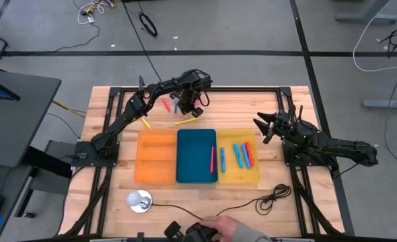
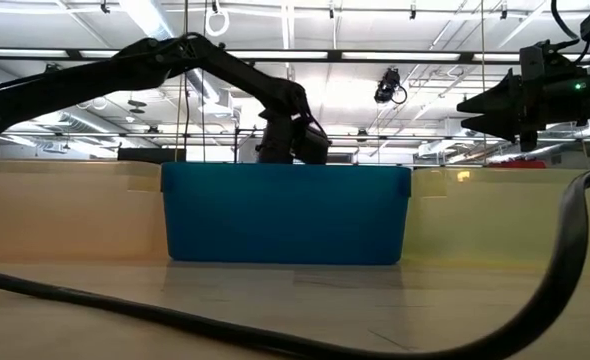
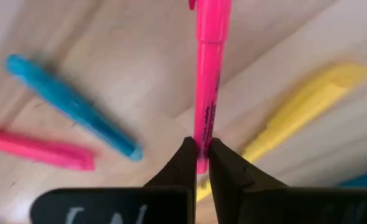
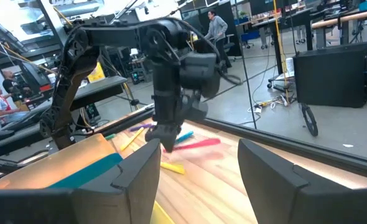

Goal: Pick & Place Markers
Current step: Put the pink pen into the blue bin

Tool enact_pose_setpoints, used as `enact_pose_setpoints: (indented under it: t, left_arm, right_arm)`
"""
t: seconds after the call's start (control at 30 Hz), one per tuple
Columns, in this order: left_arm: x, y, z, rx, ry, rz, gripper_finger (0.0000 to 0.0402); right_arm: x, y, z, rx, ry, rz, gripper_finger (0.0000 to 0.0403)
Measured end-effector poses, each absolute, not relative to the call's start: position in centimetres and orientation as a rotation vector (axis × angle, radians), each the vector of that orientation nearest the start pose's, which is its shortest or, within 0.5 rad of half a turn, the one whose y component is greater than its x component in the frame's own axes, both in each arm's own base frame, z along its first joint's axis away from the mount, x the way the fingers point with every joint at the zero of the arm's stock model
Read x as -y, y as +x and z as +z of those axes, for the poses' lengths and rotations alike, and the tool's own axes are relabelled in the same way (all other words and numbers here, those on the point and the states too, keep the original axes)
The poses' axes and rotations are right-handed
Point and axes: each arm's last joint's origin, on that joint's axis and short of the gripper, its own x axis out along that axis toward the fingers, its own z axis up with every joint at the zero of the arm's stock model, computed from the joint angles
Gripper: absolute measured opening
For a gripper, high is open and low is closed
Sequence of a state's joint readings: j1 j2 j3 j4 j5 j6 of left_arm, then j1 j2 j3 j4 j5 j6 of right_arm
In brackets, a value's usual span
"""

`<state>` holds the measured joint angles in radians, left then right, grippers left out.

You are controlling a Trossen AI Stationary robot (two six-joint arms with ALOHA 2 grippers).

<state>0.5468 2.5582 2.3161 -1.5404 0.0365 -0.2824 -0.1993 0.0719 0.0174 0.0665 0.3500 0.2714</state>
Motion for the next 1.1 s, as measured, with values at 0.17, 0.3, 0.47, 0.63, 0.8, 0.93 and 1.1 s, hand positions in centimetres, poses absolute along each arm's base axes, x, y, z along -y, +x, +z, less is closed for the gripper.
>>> enact_pose_setpoints:
  t: [0.17, 0.3, 0.47, 0.63, 0.8, 0.93, 1.1]
  left_arm:
    - [-24.4, 40.2, 17.2, -1.643, -0.703, 0.623, 0.0024]
    - [-24.1, 39.9, 19.3, -1.603, -0.667, 0.598, 0.0024]
    - [-23.5, 39.5, 22.0, -1.571, -0.554, 0.52, 0.0022]
    - [-22.6, 39.0, 24.8, -1.538, -0.407, 0.399, 0.0023]
    - [-21.3, 38.7, 27.2, -1.517, -0.209, 0.23, 0.0019]
    - [-20.1, 38.5, 28.8, -1.501, -0.051, 0.098, 0.0019]
    - [-18.8, 38.5, 30.2, -1.468, 0.128, -0.042, 0.0014]
  right_arm:
    - [2.9, 9.6, 17.0, 0.087, 0.265, -0.544, 0.0215]
    - [2.9, 9.6, 17.0, 0.086, 0.265, -0.544, 0.0215]
    - [2.9, 9.6, 17.0, 0.087, 0.265, -0.544, 0.0215]
    - [2.9, 9.6, 17.0, 0.087, 0.265, -0.544, 0.0215]
    - [2.9, 9.6, 17.0, 0.086, 0.265, -0.544, 0.0215]
    - [2.9, 9.6, 17.0, 0.086, 0.265, -0.544, 0.0215]
    - [2.9, 9.6, 17.0, 0.087, 0.265, -0.544, 0.0215]
